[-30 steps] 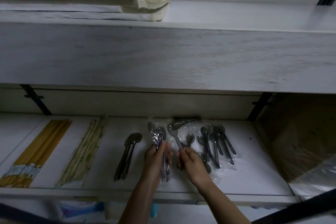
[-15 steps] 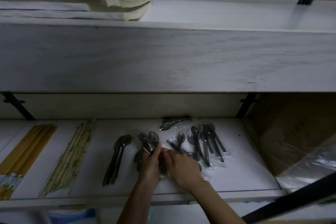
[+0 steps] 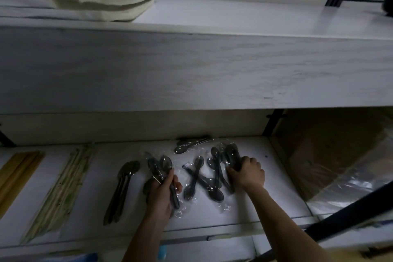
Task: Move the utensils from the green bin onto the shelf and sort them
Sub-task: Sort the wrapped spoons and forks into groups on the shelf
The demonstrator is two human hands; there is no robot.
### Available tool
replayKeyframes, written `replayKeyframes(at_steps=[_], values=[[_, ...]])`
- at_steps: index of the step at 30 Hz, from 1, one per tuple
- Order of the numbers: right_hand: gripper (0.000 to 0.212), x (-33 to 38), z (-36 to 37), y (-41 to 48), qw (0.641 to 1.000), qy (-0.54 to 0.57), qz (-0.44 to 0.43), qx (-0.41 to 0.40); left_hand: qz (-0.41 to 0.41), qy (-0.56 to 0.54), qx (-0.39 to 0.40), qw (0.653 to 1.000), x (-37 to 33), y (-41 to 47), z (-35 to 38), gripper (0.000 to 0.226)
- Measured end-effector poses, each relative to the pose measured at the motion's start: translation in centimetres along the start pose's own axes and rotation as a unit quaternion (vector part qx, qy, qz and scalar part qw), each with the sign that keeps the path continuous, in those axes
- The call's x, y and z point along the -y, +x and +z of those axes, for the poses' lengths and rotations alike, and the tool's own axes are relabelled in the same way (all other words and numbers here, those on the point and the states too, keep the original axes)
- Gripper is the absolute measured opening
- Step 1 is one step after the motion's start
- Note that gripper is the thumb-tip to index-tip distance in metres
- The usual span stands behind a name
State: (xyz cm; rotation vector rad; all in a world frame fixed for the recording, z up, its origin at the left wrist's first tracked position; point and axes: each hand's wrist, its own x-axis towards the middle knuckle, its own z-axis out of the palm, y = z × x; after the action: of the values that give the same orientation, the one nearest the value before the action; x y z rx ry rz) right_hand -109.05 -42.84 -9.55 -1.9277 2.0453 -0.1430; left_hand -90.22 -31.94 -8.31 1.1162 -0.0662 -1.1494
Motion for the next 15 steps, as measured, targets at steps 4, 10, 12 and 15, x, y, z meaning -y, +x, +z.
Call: replayKeyframes(at_steps=[4, 10, 12, 15], values=[[0.053, 0.8, -1.3, 0.7, 0.997, 0.016, 0.038, 0.069, -0.004, 0.019, 0.004, 1.0, -0.2, 0.1, -0.2, 0.016], [0.051, 1.3, -2.2, 1.6, 0.993, 0.015, 0.057, 0.097, 0.005, 0.04, 0.004, 0.999, -0.1, 0.2, -0.6, 0.014], [0.05, 1.4, -2.2, 1.6, 0.994, 0.019, 0.054, 0.094, 0.014, 0.044, 0.002, 0.999, -0.2, 0.1, -0.6, 0.017], [0.057, 1.6, -1.9, 1.3, 0.994, 0.037, 0.049, 0.086, 0.015, 0.056, 0.002, 0.998, -0.4, 0.0, -0.7, 0.021]])
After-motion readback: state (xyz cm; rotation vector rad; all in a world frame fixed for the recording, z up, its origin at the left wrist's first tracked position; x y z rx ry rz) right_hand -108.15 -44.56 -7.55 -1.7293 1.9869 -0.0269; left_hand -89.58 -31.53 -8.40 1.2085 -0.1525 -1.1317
